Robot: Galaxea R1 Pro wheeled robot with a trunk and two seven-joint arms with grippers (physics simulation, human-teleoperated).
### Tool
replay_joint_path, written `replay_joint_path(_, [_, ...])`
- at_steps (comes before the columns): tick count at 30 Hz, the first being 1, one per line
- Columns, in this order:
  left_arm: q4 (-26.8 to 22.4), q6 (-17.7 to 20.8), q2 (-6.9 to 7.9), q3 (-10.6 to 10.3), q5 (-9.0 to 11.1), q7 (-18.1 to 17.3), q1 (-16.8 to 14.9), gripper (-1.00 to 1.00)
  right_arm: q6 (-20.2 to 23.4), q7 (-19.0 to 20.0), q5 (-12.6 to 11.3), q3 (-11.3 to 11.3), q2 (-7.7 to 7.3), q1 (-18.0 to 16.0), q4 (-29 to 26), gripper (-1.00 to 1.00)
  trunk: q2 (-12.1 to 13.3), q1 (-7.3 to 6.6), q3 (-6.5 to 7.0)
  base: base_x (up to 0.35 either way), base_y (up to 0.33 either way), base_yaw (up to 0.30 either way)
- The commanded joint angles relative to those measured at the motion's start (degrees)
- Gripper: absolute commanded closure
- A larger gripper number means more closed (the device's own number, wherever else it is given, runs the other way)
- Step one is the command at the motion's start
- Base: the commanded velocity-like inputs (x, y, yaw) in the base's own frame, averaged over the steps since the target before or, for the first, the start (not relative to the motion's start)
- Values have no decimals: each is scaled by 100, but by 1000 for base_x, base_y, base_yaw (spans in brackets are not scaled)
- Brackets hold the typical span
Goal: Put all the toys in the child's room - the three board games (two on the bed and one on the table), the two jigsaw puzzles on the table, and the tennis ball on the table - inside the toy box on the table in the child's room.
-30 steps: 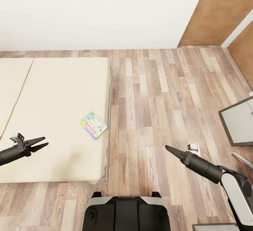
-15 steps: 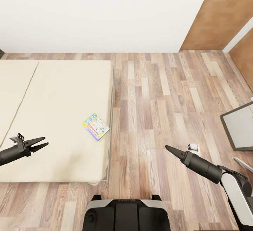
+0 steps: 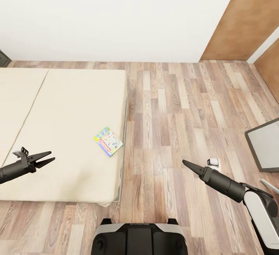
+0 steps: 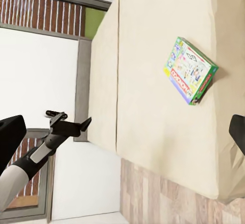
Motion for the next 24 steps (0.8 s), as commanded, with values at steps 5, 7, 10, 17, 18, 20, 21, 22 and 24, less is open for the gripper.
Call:
replay_joint_path(5, [1, 61, -35, 1, -9, -25, -4, -100, 26, 11, -4, -8, 0, -2, -1, -100, -8, 3, 41, 0, 0, 66])
replay_joint_path(7, [1, 61, -38, 1, -14, -25, -3, -100, 24, 4, -4, -8, 0, -2, -1, -100, -8, 3, 60, 0, 0, 66])
replay_joint_path(10, [1, 61, -43, 1, -15, -25, -5, -100, 27, 2, -4, -8, 1, -2, -1, -100, -8, 3, 88, 0, 0, 66])
replay_joint_path(17, [1, 61, -48, 0, -25, -25, -3, -100, 24, 7, -2, -8, 0, -2, 3, -100, -8, 3, 154, 0, 0, 67])
replay_joint_path(18, [1, 61, -48, -1, -28, -25, -3, -100, 25, 11, -3, -8, 0, -2, 5, -100, -8, 3, 164, 0, 0, 68])
replay_joint_path(20, [1, 61, -50, 0, -31, -25, -3, -100, 28, 15, -3, -12, 0, -2, 6, -100, -8, 3, 182, 0, 0, 68])
replay_joint_path(21, [1, 61, -62, -3, -32, -25, -3, -100, 29, 16, -3, -14, 0, -2, 7, -100, -8, 3, 192, 0, 0, 68])
replay_joint_path(22, [1, 61, -81, -5, -31, -25, -3, -100, 28, 17, -3, -15, 0, -2, 7, -100, -8, 3, 201, 0, 0, 68])
replay_joint_path(24, [1, 61, -102, -5, -32, -25, -3, -100, 28, 18, -3, -16, 0, -2, 7, -100, -8, 3, 220, 0, 0, 69])
